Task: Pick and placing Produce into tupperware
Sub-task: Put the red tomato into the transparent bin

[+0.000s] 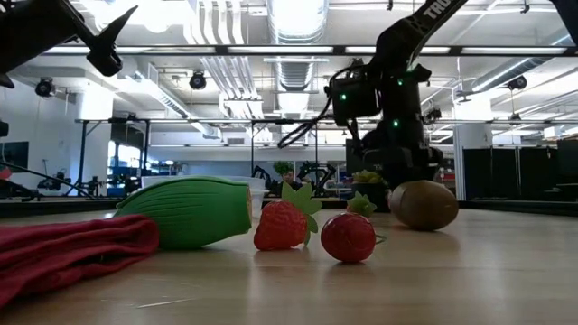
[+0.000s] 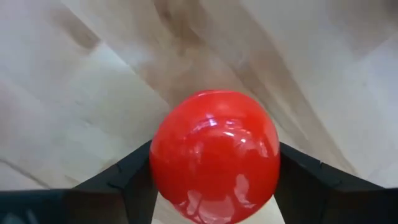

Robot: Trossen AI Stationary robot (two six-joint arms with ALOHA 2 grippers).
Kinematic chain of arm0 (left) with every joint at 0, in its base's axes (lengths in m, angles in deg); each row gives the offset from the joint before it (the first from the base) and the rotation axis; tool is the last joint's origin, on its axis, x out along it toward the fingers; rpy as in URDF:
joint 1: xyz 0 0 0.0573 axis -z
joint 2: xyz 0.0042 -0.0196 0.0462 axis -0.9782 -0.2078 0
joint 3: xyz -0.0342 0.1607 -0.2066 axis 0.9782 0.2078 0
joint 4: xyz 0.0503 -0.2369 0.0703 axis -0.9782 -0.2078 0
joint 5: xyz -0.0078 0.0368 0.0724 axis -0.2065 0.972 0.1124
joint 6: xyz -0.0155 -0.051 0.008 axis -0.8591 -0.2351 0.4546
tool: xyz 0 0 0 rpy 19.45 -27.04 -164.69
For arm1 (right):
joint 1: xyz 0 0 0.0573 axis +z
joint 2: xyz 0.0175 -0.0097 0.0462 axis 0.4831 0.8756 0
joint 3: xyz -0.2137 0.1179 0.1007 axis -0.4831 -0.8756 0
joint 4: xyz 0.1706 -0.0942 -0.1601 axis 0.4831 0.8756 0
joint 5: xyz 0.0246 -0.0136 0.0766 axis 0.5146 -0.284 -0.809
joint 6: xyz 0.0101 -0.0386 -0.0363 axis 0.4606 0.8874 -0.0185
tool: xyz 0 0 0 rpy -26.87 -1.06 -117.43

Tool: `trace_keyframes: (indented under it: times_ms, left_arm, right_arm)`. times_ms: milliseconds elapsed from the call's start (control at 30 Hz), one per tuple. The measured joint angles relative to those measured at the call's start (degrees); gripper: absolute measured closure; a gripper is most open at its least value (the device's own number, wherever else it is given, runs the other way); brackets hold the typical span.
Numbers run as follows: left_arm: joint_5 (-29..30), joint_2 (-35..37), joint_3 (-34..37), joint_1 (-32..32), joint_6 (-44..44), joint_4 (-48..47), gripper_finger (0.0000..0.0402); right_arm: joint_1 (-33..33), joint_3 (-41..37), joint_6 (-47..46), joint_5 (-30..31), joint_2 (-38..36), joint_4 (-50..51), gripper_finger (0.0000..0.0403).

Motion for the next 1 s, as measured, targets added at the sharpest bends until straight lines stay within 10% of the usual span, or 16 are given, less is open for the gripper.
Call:
trace_keyframes:
  times_ms: [400,1000]
  left_arm:
    - [0.00,-0.15,0.00,0.01,0.01,-0.03,0.0082]
    - [-0.02,-0.22,0.00,0.00,0.17,-0.04,0.0082]
  right_arm:
    - [1.56,19.71,0.60,-10.55,-1.60,-2.03,0.0157]
    - [4.33,58.65,12.44,-13.87,28.32,4.64,0.0143]
